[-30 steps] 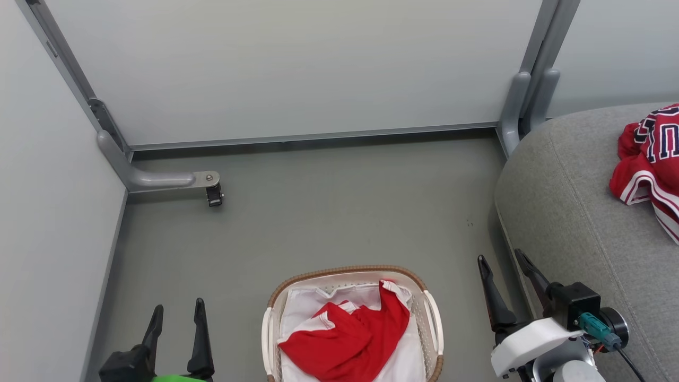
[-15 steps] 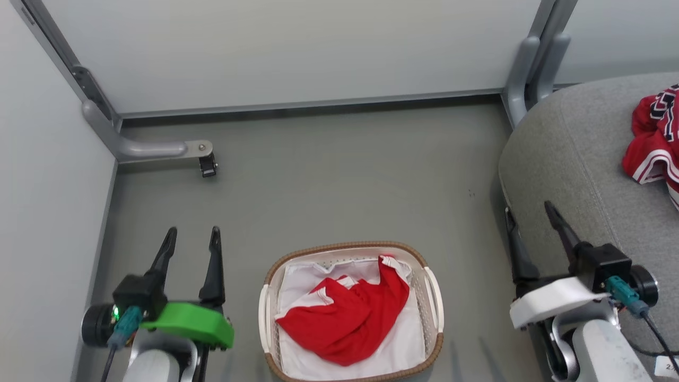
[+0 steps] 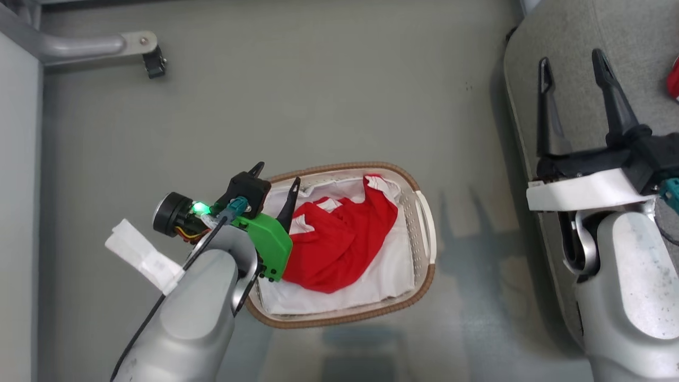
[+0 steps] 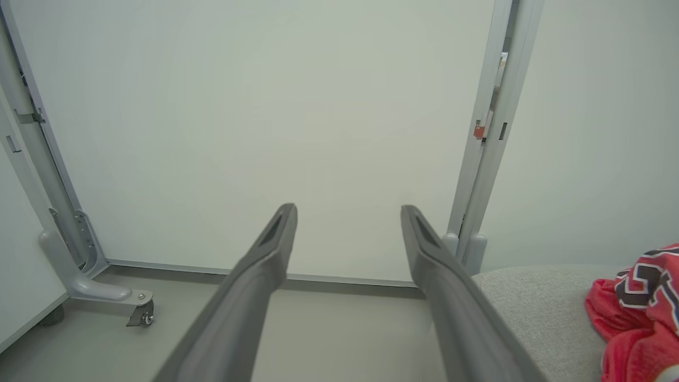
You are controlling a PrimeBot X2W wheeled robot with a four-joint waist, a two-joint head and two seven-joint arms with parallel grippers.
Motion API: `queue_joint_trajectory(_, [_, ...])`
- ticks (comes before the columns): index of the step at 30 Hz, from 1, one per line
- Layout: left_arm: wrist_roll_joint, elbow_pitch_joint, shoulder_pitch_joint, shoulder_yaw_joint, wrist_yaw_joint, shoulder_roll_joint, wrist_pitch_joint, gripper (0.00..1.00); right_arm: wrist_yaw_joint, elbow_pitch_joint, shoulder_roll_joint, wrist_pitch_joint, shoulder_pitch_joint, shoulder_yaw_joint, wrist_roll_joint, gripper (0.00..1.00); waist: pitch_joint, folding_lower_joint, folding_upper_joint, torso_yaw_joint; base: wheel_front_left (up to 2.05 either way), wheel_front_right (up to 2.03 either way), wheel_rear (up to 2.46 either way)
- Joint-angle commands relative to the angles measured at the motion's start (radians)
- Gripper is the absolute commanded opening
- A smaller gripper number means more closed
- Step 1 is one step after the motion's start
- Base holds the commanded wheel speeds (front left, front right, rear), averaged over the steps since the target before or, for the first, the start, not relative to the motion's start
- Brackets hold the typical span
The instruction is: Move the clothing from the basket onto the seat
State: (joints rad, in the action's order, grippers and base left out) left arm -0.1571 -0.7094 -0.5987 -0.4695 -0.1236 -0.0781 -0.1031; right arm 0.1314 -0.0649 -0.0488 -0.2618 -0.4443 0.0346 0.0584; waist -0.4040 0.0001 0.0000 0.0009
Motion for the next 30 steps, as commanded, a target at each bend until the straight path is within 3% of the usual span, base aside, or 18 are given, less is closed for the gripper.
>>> queue_joint_trajectory(1, [0.01,-0.041,-0.049,-0.01,-0.003,-0.003,0.002,1.0,-0.001,0.017,-0.003,-0.005,-0.033,0.0,0.0,1.0,-0.219,-0.0001,0.0,-0.102,0.0,0.0,0.0])
queue_joint_trajectory(8, [0.036,-0.257,-0.181,-0.089,-0.006,-0.007,0.031,1.0,-0.001,0.109,-0.003,-0.005,-0.11,-0.025,0.041,1.0,-0.379,-0.0001,0.0,-0.172,0.0,0.0,0.0])
queue_joint_trajectory(16, [0.051,-0.398,-0.277,-0.132,-0.003,-0.034,0.032,1.0,-0.001,0.17,-0.002,-0.005,-0.159,-0.054,0.075,1.0,-0.485,-0.0001,0.0,-0.21,0.0,0.0,0.0])
queue_joint_trajectory(30, [0.067,-0.517,-0.385,-0.145,0.1,-0.062,0.025,1.0,-0.001,0.196,-0.003,-0.005,-0.189,-0.088,0.114,1.0,-0.54,-0.0001,0.0,-0.243,0.0,0.0,0.0])
